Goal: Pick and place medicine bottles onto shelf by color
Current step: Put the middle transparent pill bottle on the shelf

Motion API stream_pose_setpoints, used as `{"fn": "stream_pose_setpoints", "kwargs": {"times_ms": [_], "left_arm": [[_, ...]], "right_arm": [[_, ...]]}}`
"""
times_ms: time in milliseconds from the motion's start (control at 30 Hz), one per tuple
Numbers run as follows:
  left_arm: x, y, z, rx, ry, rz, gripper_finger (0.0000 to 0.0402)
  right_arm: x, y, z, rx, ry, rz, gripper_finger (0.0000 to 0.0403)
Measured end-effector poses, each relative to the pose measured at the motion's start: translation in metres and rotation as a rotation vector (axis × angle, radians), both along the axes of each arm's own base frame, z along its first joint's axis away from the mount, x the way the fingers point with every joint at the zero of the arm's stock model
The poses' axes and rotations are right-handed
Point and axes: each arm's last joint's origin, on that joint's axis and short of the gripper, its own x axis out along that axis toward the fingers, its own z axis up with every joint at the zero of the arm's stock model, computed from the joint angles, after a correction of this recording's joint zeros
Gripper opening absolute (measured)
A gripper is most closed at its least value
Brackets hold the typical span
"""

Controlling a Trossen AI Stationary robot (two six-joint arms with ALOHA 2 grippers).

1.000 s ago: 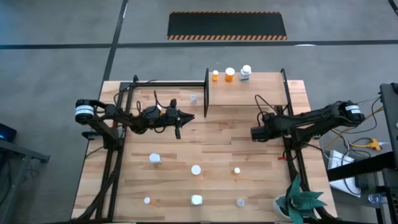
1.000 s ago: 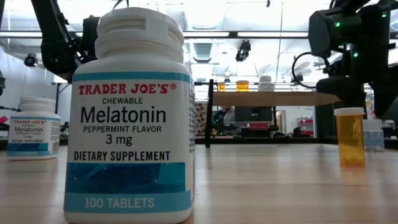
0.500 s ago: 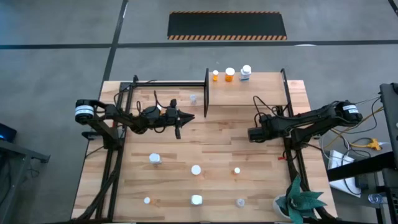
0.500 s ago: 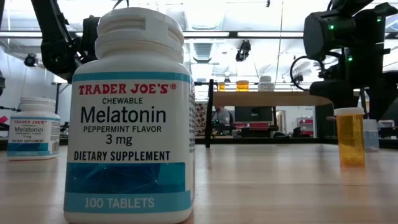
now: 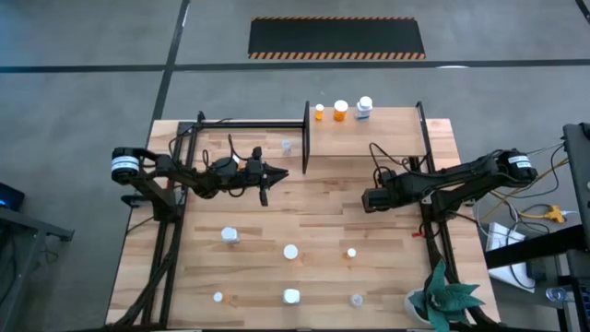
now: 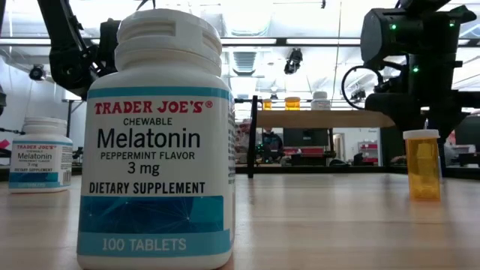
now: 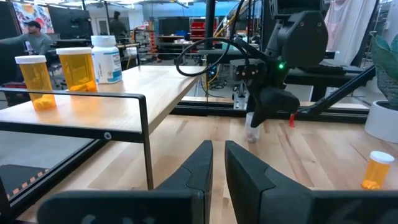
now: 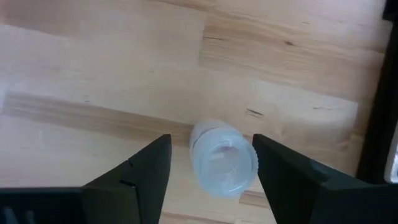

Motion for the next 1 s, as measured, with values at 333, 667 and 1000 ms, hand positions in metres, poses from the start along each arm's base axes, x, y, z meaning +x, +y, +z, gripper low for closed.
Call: {"fn": "stream_pose_setpoints", "kwargs": {"times_ms": [333,667,1000], "left_arm": [[0.000,0.000,0.000,0.000,0.000,0.000,0.0024],[0.000,0.000,0.000,0.006,0.002,0.001,0.0024],[0.000,0.000,0.000,0.005,0.001,0.001,0.0024]], "right_arm": [[0.005,0.001,-0.003,0.024,0.013,0.099,0.0141],[0.022,-0.001,0.025,0.032,-0.080,0.235,0.0140],[0.050,-0.030,0.117,-0.035,-0.253,0.418,0.0136]]}}
